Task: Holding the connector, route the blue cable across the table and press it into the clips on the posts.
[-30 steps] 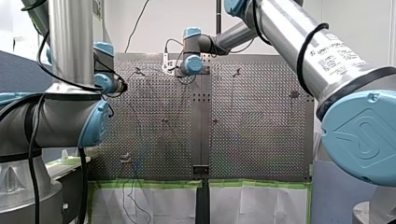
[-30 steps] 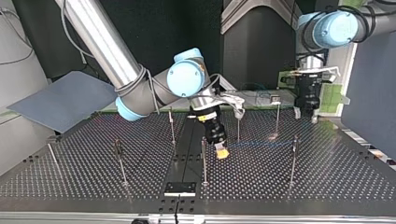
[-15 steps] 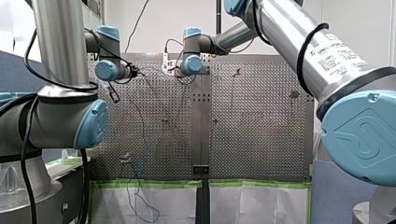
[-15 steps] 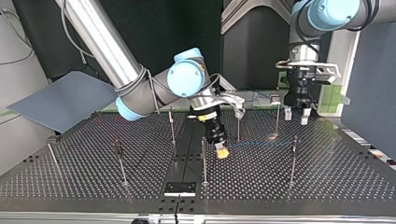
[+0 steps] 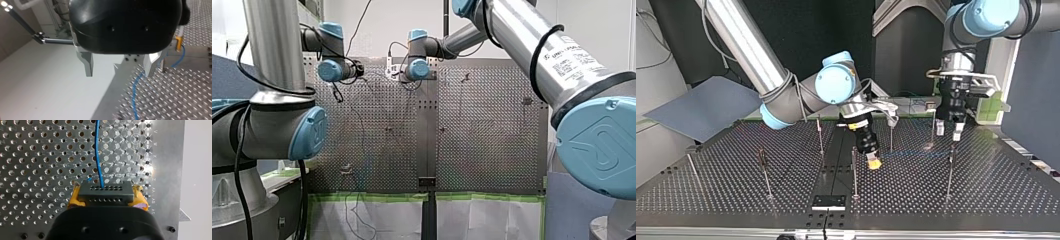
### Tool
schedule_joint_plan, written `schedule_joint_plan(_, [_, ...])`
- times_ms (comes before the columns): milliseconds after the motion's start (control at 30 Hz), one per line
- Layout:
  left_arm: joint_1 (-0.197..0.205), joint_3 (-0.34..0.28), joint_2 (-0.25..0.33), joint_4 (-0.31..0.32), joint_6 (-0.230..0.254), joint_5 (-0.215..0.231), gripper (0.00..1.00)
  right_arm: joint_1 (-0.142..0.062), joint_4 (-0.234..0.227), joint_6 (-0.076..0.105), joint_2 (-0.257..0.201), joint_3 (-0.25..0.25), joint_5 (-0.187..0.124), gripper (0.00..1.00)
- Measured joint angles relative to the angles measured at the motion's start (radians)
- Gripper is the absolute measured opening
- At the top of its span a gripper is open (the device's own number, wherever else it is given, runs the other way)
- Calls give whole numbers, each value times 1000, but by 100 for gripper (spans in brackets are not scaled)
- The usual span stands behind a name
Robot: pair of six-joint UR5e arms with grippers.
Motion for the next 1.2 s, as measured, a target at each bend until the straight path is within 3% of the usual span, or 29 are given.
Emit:
schedule_joint_plan(300, [-25,52,-77,-25,73,-43,98,0,0,0,1,0,1,0])
schedule_joint_plan(767, [-56,113,-130,-20,83,-44,98,0,-1,0,1,0,2,0])
schedule_joint_plan(1200, [-87,219,-205,-39,102,-88,98,-1,-1,4,2,0,2,0])
